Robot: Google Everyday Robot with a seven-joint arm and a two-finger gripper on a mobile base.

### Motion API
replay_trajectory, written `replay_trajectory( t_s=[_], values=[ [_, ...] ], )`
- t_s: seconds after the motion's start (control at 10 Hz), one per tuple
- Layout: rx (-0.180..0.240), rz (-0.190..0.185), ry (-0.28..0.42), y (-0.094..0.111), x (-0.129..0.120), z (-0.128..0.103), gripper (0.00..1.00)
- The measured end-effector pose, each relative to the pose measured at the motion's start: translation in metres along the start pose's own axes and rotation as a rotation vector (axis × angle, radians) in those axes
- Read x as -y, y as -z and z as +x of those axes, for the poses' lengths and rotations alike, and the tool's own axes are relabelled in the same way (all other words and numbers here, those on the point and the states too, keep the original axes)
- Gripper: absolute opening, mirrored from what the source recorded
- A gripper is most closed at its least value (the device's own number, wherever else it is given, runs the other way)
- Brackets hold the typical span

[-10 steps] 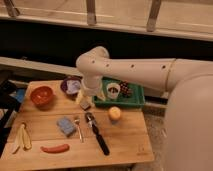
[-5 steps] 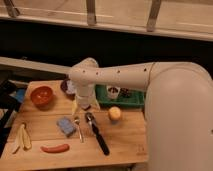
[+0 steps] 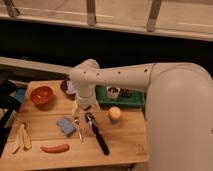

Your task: Wipe red bowl with brush

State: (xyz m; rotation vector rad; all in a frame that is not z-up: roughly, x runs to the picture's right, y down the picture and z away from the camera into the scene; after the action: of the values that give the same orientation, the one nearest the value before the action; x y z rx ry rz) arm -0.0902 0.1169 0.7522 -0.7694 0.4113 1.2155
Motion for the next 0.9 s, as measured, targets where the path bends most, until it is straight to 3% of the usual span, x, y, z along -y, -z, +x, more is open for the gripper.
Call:
replay_trajectory(
  t_s=[0.3,0.7,0.9],
  values=[
    [-0.058,-0.015,-0.027,-0.027,0.008,0.015,0.8],
    [-0.105,-0.043,-0.087,-0.053,0.017,0.025,0.8],
    [-0.127,-0.082,-0.105,-0.071,0.019,0.029,0.8]
  ],
)
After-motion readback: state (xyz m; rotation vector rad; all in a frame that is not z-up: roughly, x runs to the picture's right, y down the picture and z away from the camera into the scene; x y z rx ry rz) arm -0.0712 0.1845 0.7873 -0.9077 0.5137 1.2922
